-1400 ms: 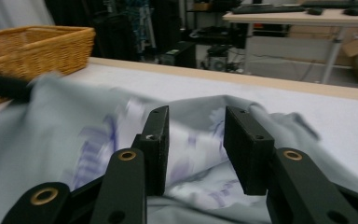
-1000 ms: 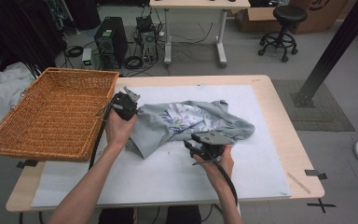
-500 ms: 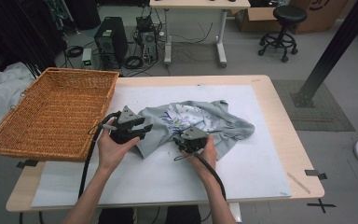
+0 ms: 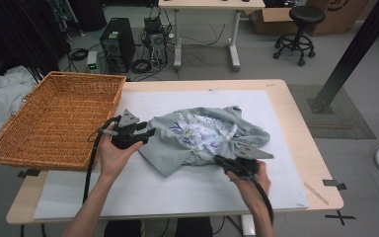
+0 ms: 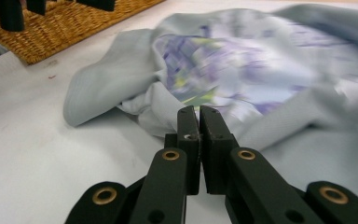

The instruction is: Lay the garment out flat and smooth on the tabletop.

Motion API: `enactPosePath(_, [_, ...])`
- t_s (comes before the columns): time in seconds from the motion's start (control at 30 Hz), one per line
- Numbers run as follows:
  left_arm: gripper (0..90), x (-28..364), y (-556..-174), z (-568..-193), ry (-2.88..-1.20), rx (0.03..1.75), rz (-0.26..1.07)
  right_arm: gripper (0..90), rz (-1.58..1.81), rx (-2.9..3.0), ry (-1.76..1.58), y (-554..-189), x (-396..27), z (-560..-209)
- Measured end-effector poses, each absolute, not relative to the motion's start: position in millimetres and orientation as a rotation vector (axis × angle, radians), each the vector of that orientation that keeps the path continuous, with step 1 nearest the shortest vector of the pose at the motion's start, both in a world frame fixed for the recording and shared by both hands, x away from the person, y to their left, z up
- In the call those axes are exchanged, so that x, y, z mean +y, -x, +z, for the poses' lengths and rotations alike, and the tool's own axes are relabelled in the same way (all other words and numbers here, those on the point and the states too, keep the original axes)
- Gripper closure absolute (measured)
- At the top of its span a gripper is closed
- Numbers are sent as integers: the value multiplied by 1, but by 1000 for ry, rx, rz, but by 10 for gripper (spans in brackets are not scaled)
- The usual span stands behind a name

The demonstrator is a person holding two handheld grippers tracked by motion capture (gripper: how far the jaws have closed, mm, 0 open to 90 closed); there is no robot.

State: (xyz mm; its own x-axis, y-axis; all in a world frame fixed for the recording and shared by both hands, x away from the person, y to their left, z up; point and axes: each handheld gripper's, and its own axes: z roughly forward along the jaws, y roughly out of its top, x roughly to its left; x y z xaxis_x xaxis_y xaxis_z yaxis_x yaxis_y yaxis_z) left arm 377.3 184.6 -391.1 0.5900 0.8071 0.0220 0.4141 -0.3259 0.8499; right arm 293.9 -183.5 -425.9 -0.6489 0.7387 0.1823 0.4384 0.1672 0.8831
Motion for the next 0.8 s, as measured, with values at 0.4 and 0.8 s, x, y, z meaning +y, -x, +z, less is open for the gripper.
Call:
enactPosePath(0.4, [529, 163, -388, -414, -1981, 933, 350, 829, 1241, 1994, -1364, -242, -279, -426])
enactPosePath(0.8, [516, 114, -414, -448, -1992, 949, 200, 662, 1286, 1877, -1297, -272, -261, -420])
